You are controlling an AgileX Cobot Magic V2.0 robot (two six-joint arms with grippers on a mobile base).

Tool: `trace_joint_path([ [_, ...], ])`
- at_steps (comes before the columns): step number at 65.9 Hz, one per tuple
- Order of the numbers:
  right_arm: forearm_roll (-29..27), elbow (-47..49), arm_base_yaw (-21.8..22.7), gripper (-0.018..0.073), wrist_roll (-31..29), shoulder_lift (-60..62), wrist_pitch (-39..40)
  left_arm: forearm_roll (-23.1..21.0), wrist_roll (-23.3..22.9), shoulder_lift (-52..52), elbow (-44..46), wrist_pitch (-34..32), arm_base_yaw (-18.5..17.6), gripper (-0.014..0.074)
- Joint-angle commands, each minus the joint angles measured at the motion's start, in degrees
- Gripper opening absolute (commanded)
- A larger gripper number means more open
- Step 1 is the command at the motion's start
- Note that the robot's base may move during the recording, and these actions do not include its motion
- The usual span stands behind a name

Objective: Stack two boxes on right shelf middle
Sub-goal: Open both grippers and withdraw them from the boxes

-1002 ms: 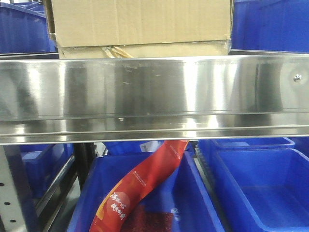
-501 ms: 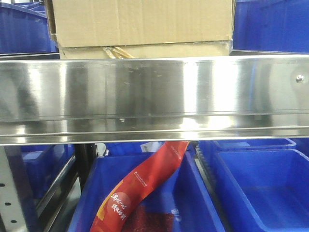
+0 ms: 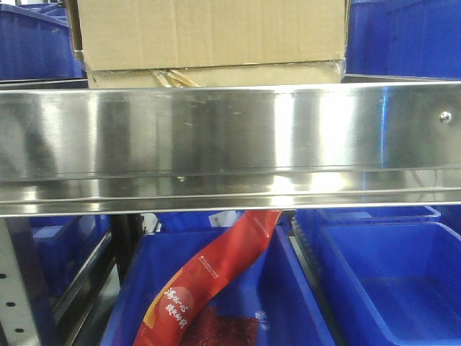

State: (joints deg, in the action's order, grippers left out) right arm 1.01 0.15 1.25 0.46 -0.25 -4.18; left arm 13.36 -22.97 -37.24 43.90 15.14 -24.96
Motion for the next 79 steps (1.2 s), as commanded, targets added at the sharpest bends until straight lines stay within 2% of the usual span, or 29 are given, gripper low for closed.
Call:
trace_joint_path([
  [1,-0.32,-0.15,1.03,-0.0162,-1.08,0.25,1.95,0.04,-0.22,0.29,0.05,-1.10,-0.33,-0.0111],
  [58,-1.01,-0.15,1.72,-0.0162,-1.17,0.25,2.51,0.78,-0.22,0.29,-0.54,-1.05,-0.18,-0.0111],
  [63,-1.01,-0.15,1.72,-0.0162,-1.17,0.25,2.51,2.99,-0.22,1.79,-2.35,-0.65,3.21,-0.0111],
  [68,-1.01,-0.15,1.72,-0.0162,-1.17,0.25,2.51,-0.53,0.84,4.76,-7.30,-1.29,8.39,-0.0111],
  [73,-1.01,-0.15,1.72,-0.0162,-1.17,0.25,2.51,-3.14,5.41,8.30,-13.09,-3.06,12.66,-0.0111],
  [79,-1.01,-0.15,1.62,-0.0162,-1.17,0.25,2.51,-3.54,9.41,13.50,-20.99,-5.67,18.10,-0.0111],
])
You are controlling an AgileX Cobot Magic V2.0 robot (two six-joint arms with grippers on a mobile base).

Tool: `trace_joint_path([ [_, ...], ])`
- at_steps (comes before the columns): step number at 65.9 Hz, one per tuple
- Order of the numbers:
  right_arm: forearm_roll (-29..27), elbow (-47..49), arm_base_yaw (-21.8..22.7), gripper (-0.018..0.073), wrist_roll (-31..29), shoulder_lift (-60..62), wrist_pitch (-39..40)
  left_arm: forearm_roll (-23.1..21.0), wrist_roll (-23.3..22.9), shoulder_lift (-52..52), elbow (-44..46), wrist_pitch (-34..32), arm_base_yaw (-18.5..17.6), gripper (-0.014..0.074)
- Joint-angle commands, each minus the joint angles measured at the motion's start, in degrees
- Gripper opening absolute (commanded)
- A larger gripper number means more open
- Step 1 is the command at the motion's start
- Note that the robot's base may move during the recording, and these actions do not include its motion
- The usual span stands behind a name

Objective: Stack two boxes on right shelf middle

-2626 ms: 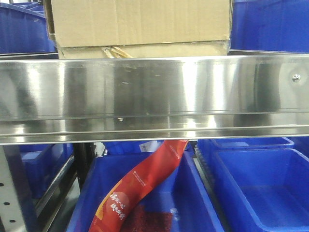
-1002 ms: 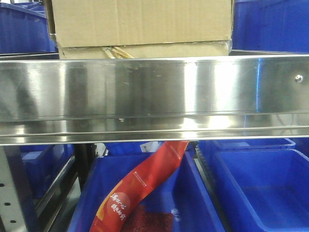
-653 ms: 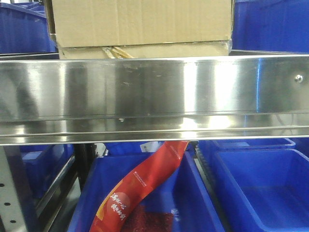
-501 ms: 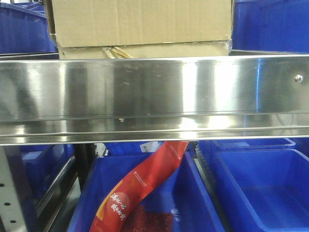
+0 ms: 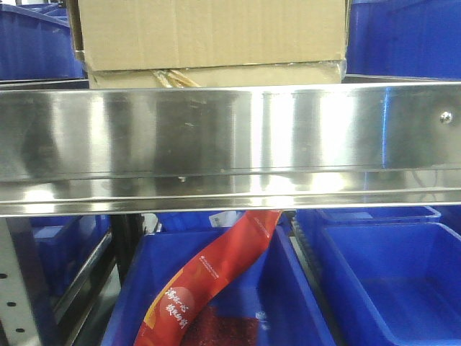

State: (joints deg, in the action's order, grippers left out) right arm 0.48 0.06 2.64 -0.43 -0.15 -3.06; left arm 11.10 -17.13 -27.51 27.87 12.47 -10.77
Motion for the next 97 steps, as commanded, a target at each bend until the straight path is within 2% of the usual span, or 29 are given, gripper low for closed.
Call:
trace_joint_path([
  [1,-0.48,-0.06,0.23,-0.0162,-0.28,0.15,1.39,-1.31,3.75,4.18,-5.46,-3.01,4.23,-0.0111],
  [8,-0.48,-0.06,0.23,-0.0162,-0.28,0.15,1.39,-1.79,5.95,10.49,-12.68,-3.26,8.52,-0.0111],
  [13,-0.48,-0.06,0.23,-0.0162,-0.28,0.15,1.39,-4.28,8.26,13.90,-17.01,-4.22,10.92,-0.0111],
  [19,-0.48,-0.06,0.23,-0.0162,-0.28,0.15,1.39,-7.95,11.56,18.48,-21.98,-8.53,12.67,-0.0111],
  [29,-0.48,-0.06,0.23,-0.0162,-0.28,0.15,1.39,-10.19,12.55,25.34,-27.87,-14.66,12.71,-0.0111],
  [31,-0.48,-0.06,0.23,-0.0162,-0.28,0.15,1.39,-10.63,12.55,26.53,-27.87,-14.66,12.71,-0.0111],
  [36,-0.48,-0.06,0.23,-0.0162,-0.28,0.15,1.39,-10.74,12.55,27.51,-27.87,-9.94,12.71,-0.0111],
  [50,-0.48,-0.06,0.23,-0.0162,-0.28,0.15,1.39,-10.74,12.55,27.51,-27.87,-12.13,12.71,-0.0111],
  [97,-0.48,-0.06,0.23,-0.0162,-0.28,0.15,1.39,-10.74,12.55,27.51,-27.87,-12.13,12.71,-0.0111],
])
